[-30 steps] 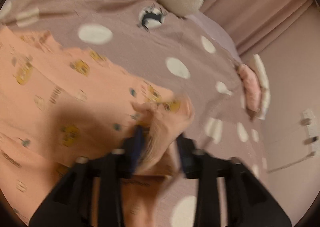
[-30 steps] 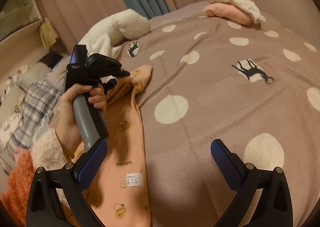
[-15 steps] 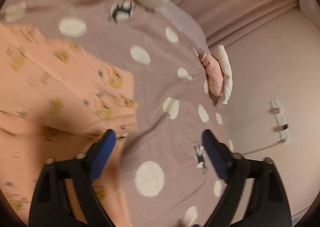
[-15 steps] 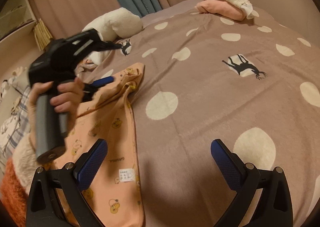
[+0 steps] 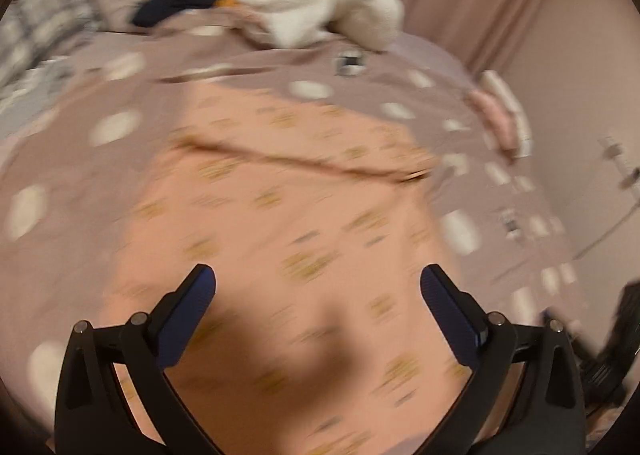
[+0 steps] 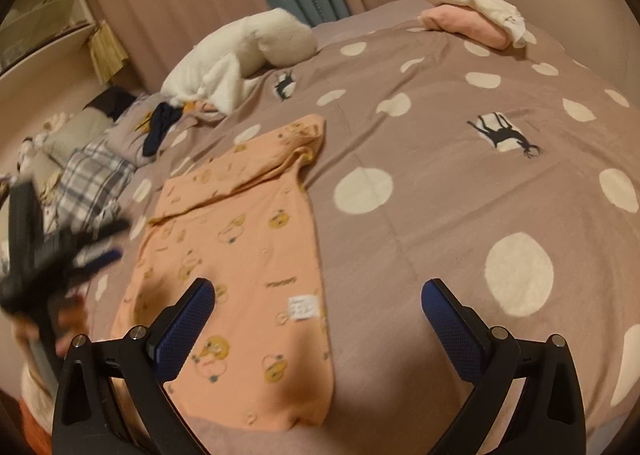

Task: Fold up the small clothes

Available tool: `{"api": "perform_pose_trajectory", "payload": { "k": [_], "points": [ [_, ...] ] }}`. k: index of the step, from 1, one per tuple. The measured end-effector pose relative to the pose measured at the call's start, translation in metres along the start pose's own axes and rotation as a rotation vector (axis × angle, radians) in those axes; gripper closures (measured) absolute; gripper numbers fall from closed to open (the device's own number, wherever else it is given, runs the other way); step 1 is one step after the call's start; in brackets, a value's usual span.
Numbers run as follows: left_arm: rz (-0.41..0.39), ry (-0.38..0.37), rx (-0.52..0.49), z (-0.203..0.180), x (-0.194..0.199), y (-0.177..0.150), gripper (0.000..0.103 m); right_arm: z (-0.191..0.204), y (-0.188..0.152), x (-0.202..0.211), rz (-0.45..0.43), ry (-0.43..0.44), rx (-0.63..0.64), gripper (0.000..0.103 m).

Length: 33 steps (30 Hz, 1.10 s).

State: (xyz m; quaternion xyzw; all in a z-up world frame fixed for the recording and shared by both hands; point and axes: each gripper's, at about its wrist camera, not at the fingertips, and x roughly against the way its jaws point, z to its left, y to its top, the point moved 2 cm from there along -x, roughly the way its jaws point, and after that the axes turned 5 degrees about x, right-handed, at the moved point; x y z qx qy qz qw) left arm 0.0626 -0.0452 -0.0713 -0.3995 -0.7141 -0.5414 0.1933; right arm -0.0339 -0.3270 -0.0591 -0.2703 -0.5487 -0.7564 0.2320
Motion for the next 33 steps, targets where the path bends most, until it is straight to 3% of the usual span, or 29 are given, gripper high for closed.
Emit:
{"api": "perform_pose_trajectory", "payload": {
  "k": [4, 7, 12, 16, 21, 24, 33],
  "points": [
    [-0.046, 0.111, -0.004, 0.042, 0.026, -0.041, 0.001, 0.004, -0.011, -0.007, 0.066, -0.010, -0.011, 0.000],
    [-0.035, 0.088, 0.100, 0.074, 0.036, -0.058, 0.000, 0.004, -0.023, -0.020, 0.149, 0.020, -0.036, 0.000],
    [-0.030, 0.063, 0.303, 0.118, 0.042, -0.076, 0.000, 0.007, -0.032, -0.027, 0.190, 0.090, -0.125, 0.000],
    [0.003, -0.007, 0.375, 0.132, 0.043, -0.087, 0.000, 0.018, -0.040, -0.028, 0.206, 0.088, -0.129, 0.000],
    [0.019, -0.094, 0.423, 0.136, 0.044, -0.091, 0.000, 0.024, -0.058, -0.041, 0.304, 0.073, -0.133, 0.000],
    [0.030, -0.206, 0.475, 0.141, 0.044, -0.094, 0.000, 0.024, -0.063, -0.046, 0.338, 0.094, -0.145, 0.000],
    [0.075, -0.402, 0.551, 0.144, 0.039, -0.093, 0.000, 0.017, -0.060, -0.052, 0.324, 0.141, -0.159, 0.000]
  ]
}}
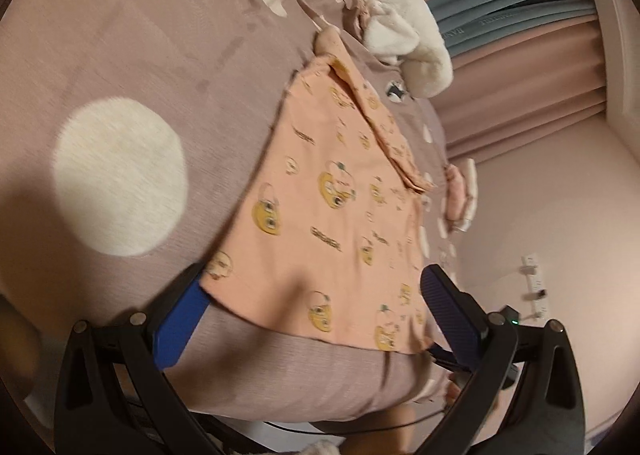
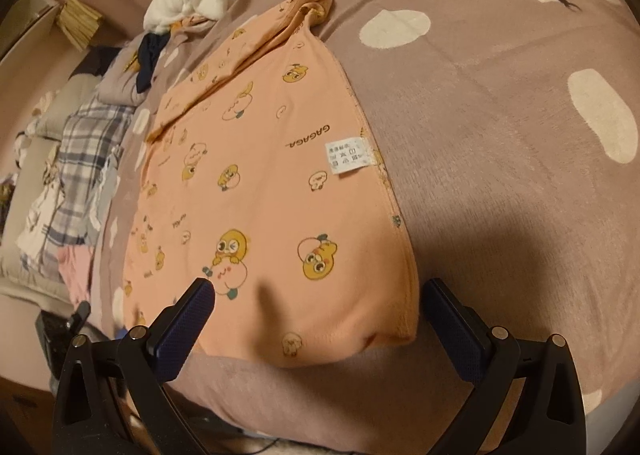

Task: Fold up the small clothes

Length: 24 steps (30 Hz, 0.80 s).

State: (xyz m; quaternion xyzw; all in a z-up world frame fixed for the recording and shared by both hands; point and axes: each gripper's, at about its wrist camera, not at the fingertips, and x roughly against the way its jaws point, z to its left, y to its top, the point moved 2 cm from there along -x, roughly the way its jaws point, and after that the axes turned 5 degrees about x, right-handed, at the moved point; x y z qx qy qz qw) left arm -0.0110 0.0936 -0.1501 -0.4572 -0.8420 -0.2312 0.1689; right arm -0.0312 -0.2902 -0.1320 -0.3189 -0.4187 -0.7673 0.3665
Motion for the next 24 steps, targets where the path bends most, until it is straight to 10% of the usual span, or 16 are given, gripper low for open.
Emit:
{"api": "perform_pose_trajectory", "payload": {
  "k": [24],
  "points": [
    [-0.018, 0.011, -0.062, -0.022, -0.037, -0.002, 0.003, 0.012, -0.006, -0.005, 0.023, 0.200, 0.129, 0.000]
  ]
}}
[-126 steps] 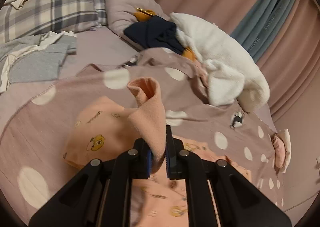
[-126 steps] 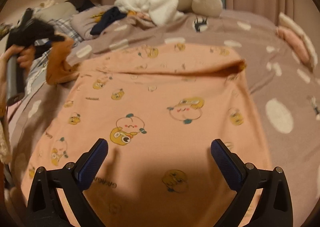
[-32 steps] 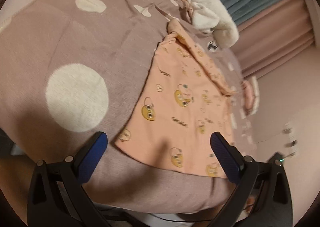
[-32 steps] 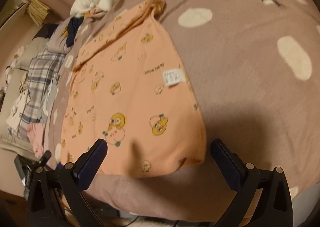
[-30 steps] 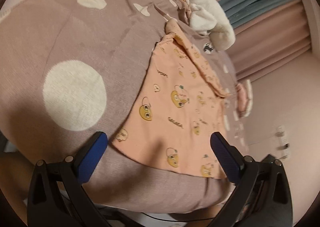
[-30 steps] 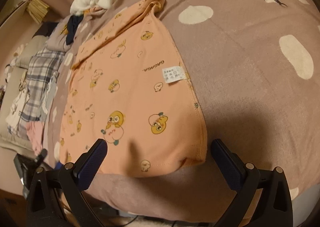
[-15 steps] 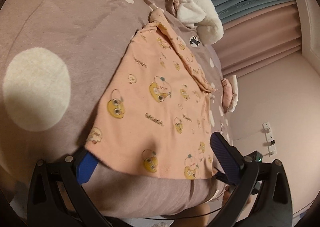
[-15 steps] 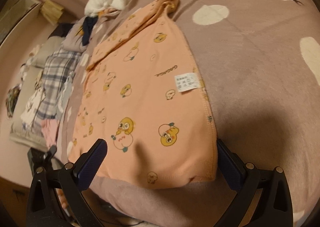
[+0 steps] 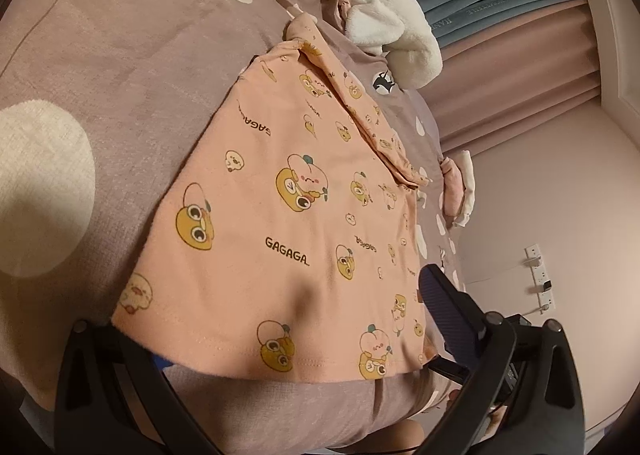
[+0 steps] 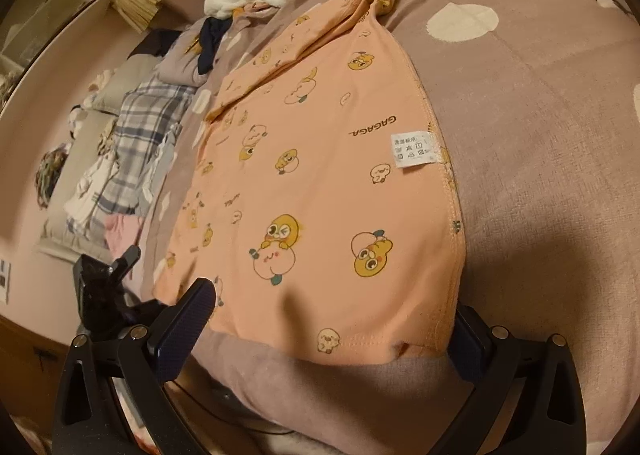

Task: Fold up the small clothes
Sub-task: 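Grasp the hem corners with the left tool while the right tool grasps too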

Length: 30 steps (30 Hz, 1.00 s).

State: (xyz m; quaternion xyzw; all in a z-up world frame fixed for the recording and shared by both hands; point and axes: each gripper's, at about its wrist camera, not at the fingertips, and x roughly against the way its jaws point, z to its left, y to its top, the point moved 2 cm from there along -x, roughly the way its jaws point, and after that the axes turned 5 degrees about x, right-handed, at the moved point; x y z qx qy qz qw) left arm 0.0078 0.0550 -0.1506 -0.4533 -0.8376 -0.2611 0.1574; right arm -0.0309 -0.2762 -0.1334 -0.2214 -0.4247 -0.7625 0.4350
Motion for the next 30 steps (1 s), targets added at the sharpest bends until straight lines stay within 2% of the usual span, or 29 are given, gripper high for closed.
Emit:
{"api": "perform_pose_trajectory", "payload": {
  "k": [1, 3, 5, 7, 8, 10, 11, 12, 13, 16, 18, 23, 27, 30],
  "points": [
    [-0.001, 0.010, -0.002, -0.001, -0.001, 0.000, 0.004, 0.000, -0.001, 0.001, 0.002, -0.004, 0.007, 0.000],
    [-0.005, 0.061, -0.008, -0.002, -0.002, -0.002, 0.015, 0.002, -0.002, 0.001, 0.003, -0.025, 0.021, 0.003],
    [-0.018, 0.124, -0.019, -0.001, -0.003, -0.003, 0.041, 0.002, -0.004, 0.003, 0.003, -0.059, 0.032, 0.010],
    [-0.033, 0.145, -0.017, 0.002, -0.003, -0.003, 0.049, 0.000, -0.004, 0.004, 0.000, -0.088, 0.032, 0.022],
    [-0.043, 0.149, -0.006, 0.004, -0.003, -0.003, 0.056, -0.002, -0.005, 0.005, -0.002, -0.095, 0.034, 0.025],
    [-0.048, 0.178, -0.004, 0.007, -0.003, -0.003, 0.071, -0.004, -0.006, 0.007, -0.004, -0.128, 0.045, 0.041],
    [-0.053, 0.220, -0.008, 0.010, -0.004, -0.002, 0.088, -0.007, -0.006, 0.007, -0.007, -0.153, 0.043, 0.046],
    [-0.059, 0.249, 0.003, 0.014, -0.005, -0.002, 0.100, -0.009, -0.006, 0.008, -0.011, -0.168, 0.037, 0.056],
    [-0.060, 0.242, 0.030, 0.019, -0.004, 0.000, 0.100, -0.011, -0.007, 0.009, -0.016, -0.178, 0.033, 0.067],
    [-0.060, 0.170, 0.129, 0.032, -0.001, 0.003, 0.100, -0.020, -0.007, 0.011, -0.038, -0.182, 0.003, 0.085],
    [-0.055, 0.155, 0.151, 0.035, 0.001, 0.004, 0.100, -0.024, -0.007, 0.012, -0.048, -0.173, -0.011, 0.090],
    [-0.075, 0.173, 0.152, 0.027, 0.006, 0.003, 0.101, -0.022, -0.007, 0.014, -0.066, -0.176, -0.014, 0.094],
    [-0.059, 0.133, 0.147, 0.018, 0.007, 0.004, 0.101, -0.021, -0.006, 0.018, -0.083, -0.149, -0.005, 0.095],
    [-0.067, 0.113, 0.107, 0.007, 0.011, 0.005, 0.101, -0.020, -0.004, 0.024, -0.121, -0.119, -0.002, 0.095]
  ]
}}
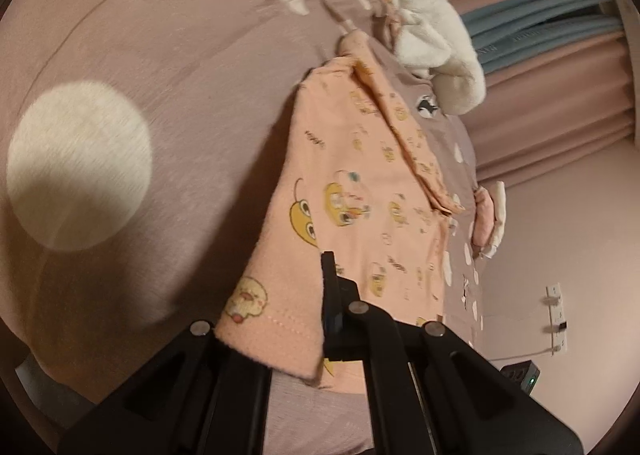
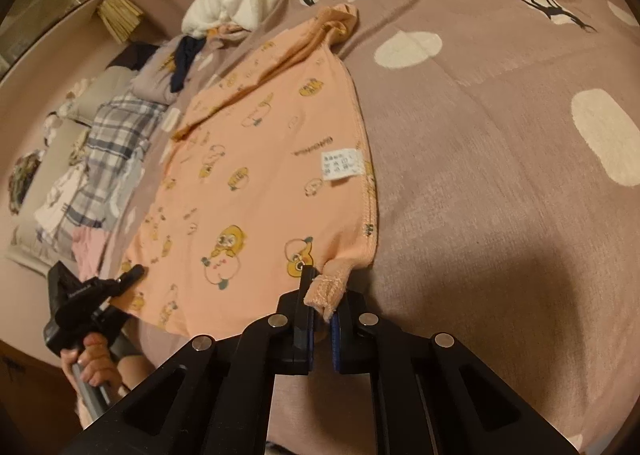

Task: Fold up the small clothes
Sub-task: 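Grasp the hem corners with the left tool while the right tool grasps too, then lift the hem with both tools and fold it toward the collar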

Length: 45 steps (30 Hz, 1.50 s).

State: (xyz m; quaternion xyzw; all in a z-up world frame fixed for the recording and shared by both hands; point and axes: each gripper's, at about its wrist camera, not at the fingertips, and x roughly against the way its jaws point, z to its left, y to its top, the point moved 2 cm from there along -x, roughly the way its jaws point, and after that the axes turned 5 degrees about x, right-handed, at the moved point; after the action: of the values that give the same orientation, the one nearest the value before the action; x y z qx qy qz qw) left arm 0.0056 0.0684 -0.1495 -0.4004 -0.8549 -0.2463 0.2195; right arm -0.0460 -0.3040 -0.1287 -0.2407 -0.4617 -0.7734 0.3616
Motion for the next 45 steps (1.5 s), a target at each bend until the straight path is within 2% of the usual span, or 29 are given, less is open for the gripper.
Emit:
{"api": "perform_pose_trajectory", "payload": {
  "k": [3, 10, 13, 17, 21, 25, 28, 30, 33, 35, 39, 45],
  "points": [
    [-0.012, -0.019, -0.048, -0.012, 0.004, -0.001, 0.101, 0.003, 0.005, 0.008, -0.050, 0.048, 0.005, 0.095],
    [0.007, -0.071, -0.038, -0.024, 0.002, 0.009, 0.101, 0.014, 0.017, 0.017, -0.094, 0.088, 0.042, 0.095],
    [-0.001, -0.107, -0.053, -0.035, 0.003, 0.022, 0.101, 0.019, 0.033, 0.022, -0.117, 0.074, 0.070, 0.095],
    [0.039, -0.185, -0.018, -0.051, -0.007, 0.043, 0.101, 0.025, 0.056, 0.025, -0.139, 0.076, 0.087, 0.095],
    [0.028, -0.178, -0.064, -0.077, -0.020, 0.068, 0.101, 0.034, 0.078, 0.024, -0.139, 0.035, 0.139, 0.095],
    [0.071, -0.224, -0.048, -0.091, -0.047, 0.090, 0.101, 0.038, 0.107, 0.011, -0.128, 0.037, 0.140, 0.095],
    [0.071, -0.181, -0.063, -0.102, -0.067, 0.108, 0.101, 0.044, 0.132, 0.002, -0.128, 0.041, 0.161, 0.095],
    [0.073, -0.194, -0.061, -0.106, -0.077, 0.119, 0.101, 0.048, 0.149, -0.002, -0.120, 0.055, 0.171, 0.095],
    [0.060, -0.220, -0.044, -0.109, -0.091, 0.135, 0.101, 0.056, 0.170, -0.007, -0.127, 0.013, 0.203, 0.095],
    [0.051, -0.180, -0.051, -0.110, -0.103, 0.147, 0.102, 0.060, 0.181, -0.012, -0.122, -0.011, 0.223, 0.095],
    [0.059, -0.160, -0.048, -0.110, -0.120, 0.164, 0.102, 0.060, 0.197, -0.027, -0.089, -0.067, 0.226, 0.095],
    [0.040, -0.155, -0.043, -0.122, -0.144, 0.200, 0.101, 0.052, 0.232, -0.050, -0.061, -0.064, 0.207, 0.096]
  ]
}}
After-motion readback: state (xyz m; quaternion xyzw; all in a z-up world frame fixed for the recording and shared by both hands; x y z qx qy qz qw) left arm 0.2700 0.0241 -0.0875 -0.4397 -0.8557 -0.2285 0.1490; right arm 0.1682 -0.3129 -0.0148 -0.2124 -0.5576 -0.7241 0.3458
